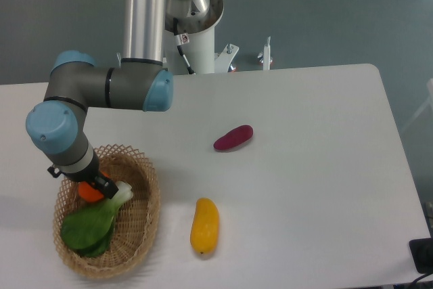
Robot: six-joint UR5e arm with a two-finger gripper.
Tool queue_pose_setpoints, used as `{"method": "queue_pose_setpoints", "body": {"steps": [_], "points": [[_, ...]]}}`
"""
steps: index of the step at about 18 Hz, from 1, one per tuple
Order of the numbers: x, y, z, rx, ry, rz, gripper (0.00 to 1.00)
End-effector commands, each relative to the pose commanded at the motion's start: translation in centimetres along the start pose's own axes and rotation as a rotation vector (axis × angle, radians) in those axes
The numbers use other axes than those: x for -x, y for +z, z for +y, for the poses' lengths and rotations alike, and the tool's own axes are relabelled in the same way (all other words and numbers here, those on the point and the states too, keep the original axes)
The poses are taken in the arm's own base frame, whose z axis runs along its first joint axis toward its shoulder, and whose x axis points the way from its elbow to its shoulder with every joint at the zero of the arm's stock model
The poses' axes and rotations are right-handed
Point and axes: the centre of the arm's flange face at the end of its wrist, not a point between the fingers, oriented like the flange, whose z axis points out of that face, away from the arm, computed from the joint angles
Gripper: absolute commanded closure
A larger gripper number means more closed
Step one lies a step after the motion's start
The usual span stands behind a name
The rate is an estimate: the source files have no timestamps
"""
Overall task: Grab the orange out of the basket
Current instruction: 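Close the gripper around the orange in the basket, then lift the orange out of the basket and raise it above the table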
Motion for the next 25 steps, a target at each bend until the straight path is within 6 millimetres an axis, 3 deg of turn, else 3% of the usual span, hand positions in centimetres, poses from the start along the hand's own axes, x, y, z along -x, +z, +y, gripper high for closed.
{"method": "queue_pose_setpoints", "body": {"steps": [4,7,12,16,22,25], "points": [[0.0,0.0,-0.1,0.0,0.0,0.0,0.28],[0.0,0.1,0.0,0.001,-0.002,0.001,0.43],[-0.1,-0.2,0.0,-0.001,-0.002,-0.001,0.52],[-0.2,-0.9,0.1,-0.011,0.002,-0.006,0.52],[-0.3,-4.6,0.4,-0.06,0.01,-0.034,0.52],[1.3,-7.1,0.3,-0.1,-0.011,-0.057,0.52]]}}
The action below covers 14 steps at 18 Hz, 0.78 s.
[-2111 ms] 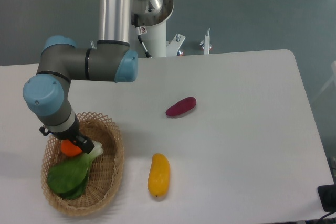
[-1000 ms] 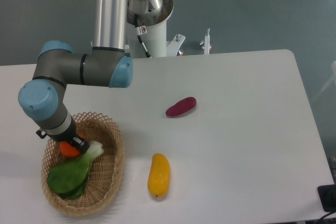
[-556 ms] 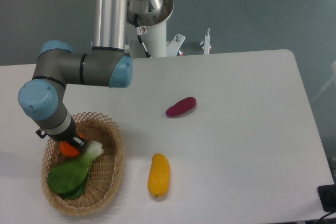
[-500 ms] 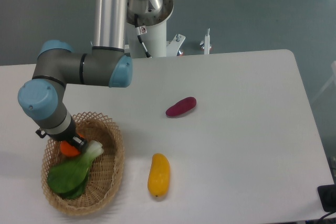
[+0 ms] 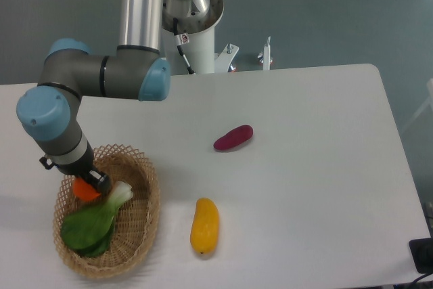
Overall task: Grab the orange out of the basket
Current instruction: 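Lift the orange out of the basket and raise it above the table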
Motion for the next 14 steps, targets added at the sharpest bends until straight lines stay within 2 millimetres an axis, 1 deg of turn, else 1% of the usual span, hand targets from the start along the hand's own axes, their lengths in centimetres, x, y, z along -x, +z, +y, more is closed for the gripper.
{"method": "queue_pose_setpoints", "body": {"steps": [4,7,8,10,11,12,14], "points": [[4.7,-3.2,1.6,-0.042,-0.059,-0.027,0.52],[8.3,-5.0,3.4,-0.058,-0.015,-0.049,0.52],[9.8,-5.4,4.5,-0.048,-0.016,-0.049,0.52],[12.1,-6.3,6.7,-0.024,-0.02,-0.036,0.52],[14.0,-7.1,8.2,-0.017,0.006,-0.033,0.52],[15.6,-7.3,9.2,-0.017,0.013,-0.035,0.52],[17.9,-7.1,11.0,-0.004,0.014,-0.031,0.52]]}}
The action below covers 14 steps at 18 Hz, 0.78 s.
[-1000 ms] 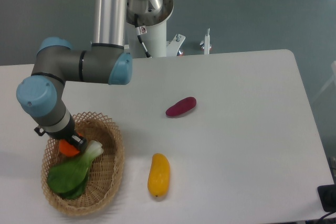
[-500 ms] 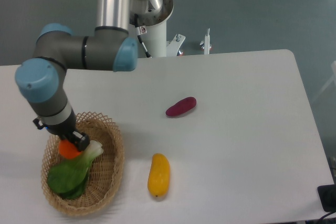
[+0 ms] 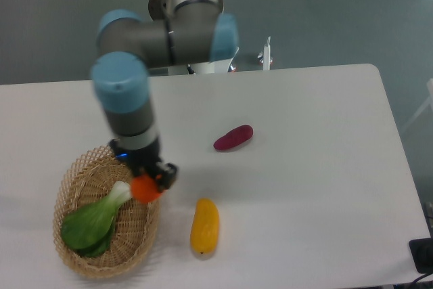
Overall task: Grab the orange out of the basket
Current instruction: 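Lift the orange out of the basket and raise it above the table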
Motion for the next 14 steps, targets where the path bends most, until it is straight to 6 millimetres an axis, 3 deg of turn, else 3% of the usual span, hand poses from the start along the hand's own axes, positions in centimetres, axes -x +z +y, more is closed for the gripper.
{"method": "queue_pose_setpoints", "body": {"steps": [5,7,14], "points": [[4.6,-0.1,4.2,0.017,0.031,0.007,0.52],[5.9,-1.1,5.9,0.013,0.042,0.006,0.52],[6.8,-1.9,7.1,0.002,0.033,0.01,0.52]]}}
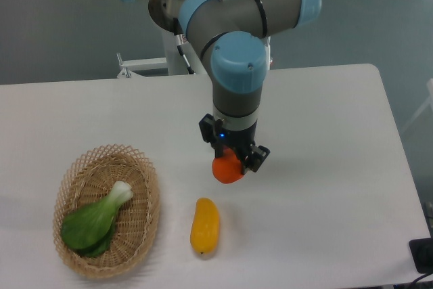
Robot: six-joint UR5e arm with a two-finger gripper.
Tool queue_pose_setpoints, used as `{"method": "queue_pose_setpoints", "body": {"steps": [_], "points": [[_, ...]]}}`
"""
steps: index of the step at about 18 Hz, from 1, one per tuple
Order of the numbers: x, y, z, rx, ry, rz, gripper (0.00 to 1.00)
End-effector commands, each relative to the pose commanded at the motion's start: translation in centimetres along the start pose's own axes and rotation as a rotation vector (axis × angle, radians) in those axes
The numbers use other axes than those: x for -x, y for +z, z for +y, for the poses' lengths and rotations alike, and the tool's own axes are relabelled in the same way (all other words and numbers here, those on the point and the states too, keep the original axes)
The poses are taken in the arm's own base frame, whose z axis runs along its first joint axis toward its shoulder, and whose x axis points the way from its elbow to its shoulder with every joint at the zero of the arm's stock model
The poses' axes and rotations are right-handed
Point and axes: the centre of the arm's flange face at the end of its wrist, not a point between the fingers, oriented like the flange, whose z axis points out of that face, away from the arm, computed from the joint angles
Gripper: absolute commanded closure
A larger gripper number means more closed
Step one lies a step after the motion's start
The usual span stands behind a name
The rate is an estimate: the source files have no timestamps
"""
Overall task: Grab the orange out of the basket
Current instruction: 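Lift the orange out of the basket and raise it above the table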
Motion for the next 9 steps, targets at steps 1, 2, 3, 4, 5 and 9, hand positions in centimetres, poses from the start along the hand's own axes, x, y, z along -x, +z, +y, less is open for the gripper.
{"method": "queue_pose_setpoints", "body": {"steps": [1,2,3,4,5,9], "points": [[0.0,0.1,0.1,-0.001,-0.002,0.002,0.52],[0.0,0.1,0.1,-0.003,-0.002,0.003,0.52],[0.0,0.0,0.0,-0.011,-0.001,0.005,0.52],[0.2,-0.1,0.3,-0.018,-0.01,0.006,0.52],[0.4,-0.2,0.5,-0.022,-0.015,0.006,0.52],[0.7,-1.2,1.1,-0.048,-0.029,0.002,0.52]]}}
